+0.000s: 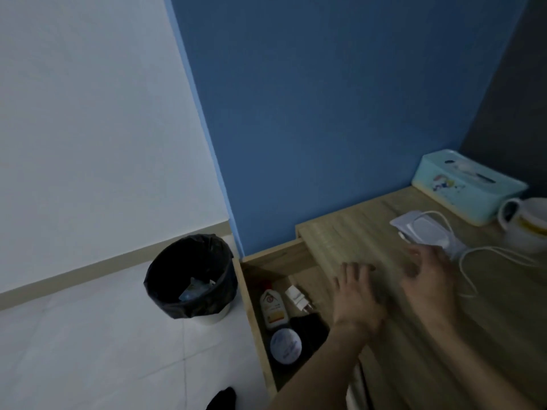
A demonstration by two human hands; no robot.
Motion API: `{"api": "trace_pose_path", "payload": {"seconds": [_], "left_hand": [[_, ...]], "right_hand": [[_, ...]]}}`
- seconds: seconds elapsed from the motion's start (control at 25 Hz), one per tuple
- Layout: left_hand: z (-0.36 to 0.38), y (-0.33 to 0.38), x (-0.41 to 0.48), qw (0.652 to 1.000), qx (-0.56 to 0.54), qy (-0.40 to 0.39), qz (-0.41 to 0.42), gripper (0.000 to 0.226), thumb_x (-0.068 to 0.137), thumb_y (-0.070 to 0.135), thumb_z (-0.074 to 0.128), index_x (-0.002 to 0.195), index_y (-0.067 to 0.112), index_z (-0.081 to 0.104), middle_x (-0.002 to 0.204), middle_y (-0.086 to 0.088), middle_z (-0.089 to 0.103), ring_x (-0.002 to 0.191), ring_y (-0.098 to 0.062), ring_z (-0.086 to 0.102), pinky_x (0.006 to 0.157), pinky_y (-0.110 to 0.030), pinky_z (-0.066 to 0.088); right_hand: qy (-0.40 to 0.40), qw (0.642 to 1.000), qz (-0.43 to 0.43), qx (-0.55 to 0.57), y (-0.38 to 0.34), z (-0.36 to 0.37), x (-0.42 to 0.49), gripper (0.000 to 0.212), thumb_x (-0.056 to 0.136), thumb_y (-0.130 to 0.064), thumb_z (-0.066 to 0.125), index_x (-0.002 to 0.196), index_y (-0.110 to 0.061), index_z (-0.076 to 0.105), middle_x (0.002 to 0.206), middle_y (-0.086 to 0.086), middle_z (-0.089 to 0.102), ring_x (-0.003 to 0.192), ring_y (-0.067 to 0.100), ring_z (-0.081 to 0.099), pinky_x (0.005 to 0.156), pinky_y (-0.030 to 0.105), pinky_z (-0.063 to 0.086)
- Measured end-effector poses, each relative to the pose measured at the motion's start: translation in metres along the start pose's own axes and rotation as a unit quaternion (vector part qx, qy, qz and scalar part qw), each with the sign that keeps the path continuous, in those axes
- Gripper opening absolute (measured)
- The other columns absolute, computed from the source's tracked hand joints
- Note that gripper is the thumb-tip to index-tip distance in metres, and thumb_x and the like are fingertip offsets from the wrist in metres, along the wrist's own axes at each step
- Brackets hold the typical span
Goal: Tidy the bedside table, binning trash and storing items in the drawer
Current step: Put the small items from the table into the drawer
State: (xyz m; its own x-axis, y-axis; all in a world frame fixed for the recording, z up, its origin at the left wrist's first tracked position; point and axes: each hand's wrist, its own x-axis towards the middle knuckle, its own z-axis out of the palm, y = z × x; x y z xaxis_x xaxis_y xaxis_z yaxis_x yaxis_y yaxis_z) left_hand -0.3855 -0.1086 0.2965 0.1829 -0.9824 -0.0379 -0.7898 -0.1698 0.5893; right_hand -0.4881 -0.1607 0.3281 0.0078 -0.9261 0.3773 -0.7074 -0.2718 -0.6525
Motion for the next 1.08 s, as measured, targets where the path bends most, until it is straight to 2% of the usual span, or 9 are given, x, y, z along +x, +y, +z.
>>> {"api": "trace_pose_path", "payload": {"seconds": [0.12,0.2,0.48,0.6,0.68,0.8,0.92,1.0,1.08], "left_hand": [[0.008,0.007,0.007,0.992,0.017,-0.122,0.007,0.071,0.091,0.037,0.050,0.149,0.016,0.013,0.160,-0.011,0.001,0.146,-0.032,-0.012,0.118,-0.047,-0.003],[0.016,0.011,0.011,0.989,0.031,-0.141,0.014,0.074,0.091,0.041,0.049,0.150,0.021,0.008,0.159,-0.010,-0.012,0.144,-0.031,-0.021,0.116,-0.046,-0.010],[0.024,0.016,0.036,0.989,0.040,-0.143,0.025,0.074,0.091,0.045,0.048,0.150,0.026,0.008,0.159,-0.007,-0.016,0.142,-0.029,-0.027,0.114,-0.043,-0.016],[0.026,0.021,0.041,0.989,0.036,-0.143,0.027,0.076,0.090,0.039,0.052,0.149,0.029,0.006,0.159,-0.009,-0.015,0.142,-0.029,-0.026,0.114,-0.046,-0.016],[0.029,0.022,0.043,0.989,0.025,-0.143,0.026,0.077,0.088,0.035,0.054,0.149,0.030,0.007,0.159,-0.010,-0.013,0.143,-0.029,-0.024,0.113,-0.046,-0.017],[0.027,0.021,0.044,0.991,-0.004,-0.134,0.015,0.077,0.087,0.029,0.055,0.149,0.027,0.009,0.160,-0.007,-0.007,0.145,-0.027,-0.020,0.114,-0.045,-0.015],[0.021,0.023,0.043,0.991,-0.057,-0.118,-0.001,0.073,0.087,0.018,0.052,0.149,0.022,0.013,0.160,-0.005,0.006,0.146,-0.026,-0.012,0.116,-0.043,-0.011],[0.020,0.024,0.042,0.990,-0.101,-0.101,-0.013,0.065,0.089,0.018,0.049,0.147,0.020,0.020,0.158,-0.006,0.017,0.147,-0.026,-0.003,0.118,-0.042,-0.004],[0.019,0.027,0.043,0.975,-0.204,-0.068,-0.048,0.050,0.092,0.028,0.049,0.139,0.026,0.032,0.150,-0.008,0.034,0.143,-0.027,0.020,0.118,-0.042,0.017]], "right_hand": [[-0.014,0.997,0.056,-0.058,0.041,-0.004,0.044,0.043,0.071,-0.001,0.071,0.111,0.001,0.055,0.117,0.029,0.050,0.109,0.044,0.048,0.089,0.048,0.043],[-0.027,0.994,0.066,-0.083,0.063,-0.001,0.067,0.048,0.071,-0.005,0.074,0.114,0.004,0.053,0.118,0.033,0.048,0.109,0.044,0.048,0.088,0.046,0.043],[-0.109,0.981,0.050,-0.153,0.101,0.022,0.102,0.056,0.071,-0.017,0.076,0.117,0.007,0.054,0.115,0.034,0.052,0.104,0.045,0.051,0.091,0.048,0.044],[-0.118,0.958,0.017,-0.262,0.101,0.024,0.101,0.058,0.072,-0.035,0.072,0.118,-0.004,0.056,0.118,0.025,0.050,0.106,0.040,0.047,0.089,0.042,0.040],[-0.142,0.946,0.019,-0.292,0.095,0.023,0.098,0.056,0.077,-0.036,0.067,0.122,-0.005,0.052,0.125,0.023,0.047,0.114,0.037,0.042,0.092,0.039,0.038],[-0.156,0.957,0.033,-0.240,0.089,0.021,0.097,0.045,0.077,-0.026,0.068,0.113,-0.002,0.054,0.121,0.024,0.051,0.113,0.038,0.046,0.092,0.041,0.042],[-0.182,0.958,0.052,-0.218,0.081,0.014,0.093,0.048,0.071,-0.034,0.072,0.103,-0.002,0.057,0.108,0.021,0.060,0.099,0.034,0.057,0.080,0.036,0.047],[-0.194,0.954,0.075,-0.215,0.071,0.009,0.083,0.057,0.062,-0.041,0.077,0.104,-0.006,0.058,0.109,0.017,0.059,0.099,0.031,0.055,0.076,0.033,0.045],[-0.201,0.962,0.084,-0.166,0.061,0.009,0.067,0.065,0.058,-0.040,0.080,0.111,-0.011,0.056,0.117,0.016,0.054,0.109,0.032,0.049,0.081,0.035,0.042]]}}
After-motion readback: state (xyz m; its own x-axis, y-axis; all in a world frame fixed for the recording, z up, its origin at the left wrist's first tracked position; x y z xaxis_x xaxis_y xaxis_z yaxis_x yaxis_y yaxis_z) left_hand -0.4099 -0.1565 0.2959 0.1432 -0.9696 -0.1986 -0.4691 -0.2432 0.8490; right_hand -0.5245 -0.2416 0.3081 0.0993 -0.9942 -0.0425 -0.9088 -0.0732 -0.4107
